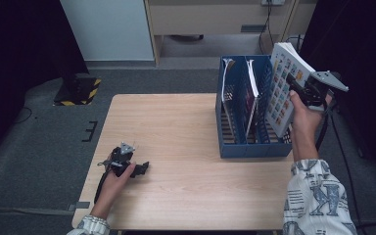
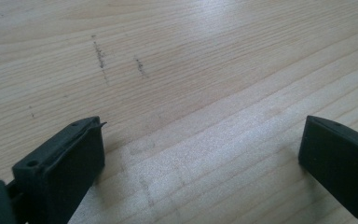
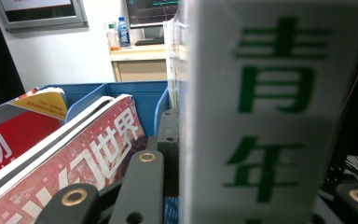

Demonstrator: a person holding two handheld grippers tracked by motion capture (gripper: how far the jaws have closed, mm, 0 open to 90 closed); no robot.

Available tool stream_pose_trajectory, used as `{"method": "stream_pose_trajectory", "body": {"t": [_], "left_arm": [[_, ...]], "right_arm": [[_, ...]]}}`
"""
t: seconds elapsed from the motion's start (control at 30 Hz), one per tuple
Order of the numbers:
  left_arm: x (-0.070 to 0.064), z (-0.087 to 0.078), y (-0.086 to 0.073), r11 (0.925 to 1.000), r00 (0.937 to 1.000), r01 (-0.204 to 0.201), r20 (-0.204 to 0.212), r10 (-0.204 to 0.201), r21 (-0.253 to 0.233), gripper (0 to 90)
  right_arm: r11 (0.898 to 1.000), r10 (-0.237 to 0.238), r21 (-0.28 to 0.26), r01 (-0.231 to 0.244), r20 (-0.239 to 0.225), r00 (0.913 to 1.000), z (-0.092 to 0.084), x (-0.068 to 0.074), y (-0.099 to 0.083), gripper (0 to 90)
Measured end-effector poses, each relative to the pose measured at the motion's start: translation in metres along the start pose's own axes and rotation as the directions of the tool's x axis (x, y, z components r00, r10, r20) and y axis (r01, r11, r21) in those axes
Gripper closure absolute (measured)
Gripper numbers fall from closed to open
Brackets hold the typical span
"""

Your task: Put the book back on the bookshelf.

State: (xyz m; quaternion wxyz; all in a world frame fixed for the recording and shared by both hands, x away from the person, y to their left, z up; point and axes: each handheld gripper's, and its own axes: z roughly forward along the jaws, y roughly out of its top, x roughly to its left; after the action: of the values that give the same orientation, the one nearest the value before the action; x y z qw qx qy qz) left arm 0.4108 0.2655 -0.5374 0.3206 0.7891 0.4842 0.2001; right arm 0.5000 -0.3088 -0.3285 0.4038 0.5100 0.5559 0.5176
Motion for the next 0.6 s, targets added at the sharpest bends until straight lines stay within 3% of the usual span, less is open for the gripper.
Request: {"method": "stream_pose_trajectory", "body": {"t": [0.6], "left_arm": [[0.001,0.001,0.001,1.0000,1.0000,-0.002,0.004,0.002,0.000,0.0]], "right_arm": [[1.000,-0.005,-0.025,0.005,0.005,1.0000,-0.001,0.001,-0.019,73.8]]}}
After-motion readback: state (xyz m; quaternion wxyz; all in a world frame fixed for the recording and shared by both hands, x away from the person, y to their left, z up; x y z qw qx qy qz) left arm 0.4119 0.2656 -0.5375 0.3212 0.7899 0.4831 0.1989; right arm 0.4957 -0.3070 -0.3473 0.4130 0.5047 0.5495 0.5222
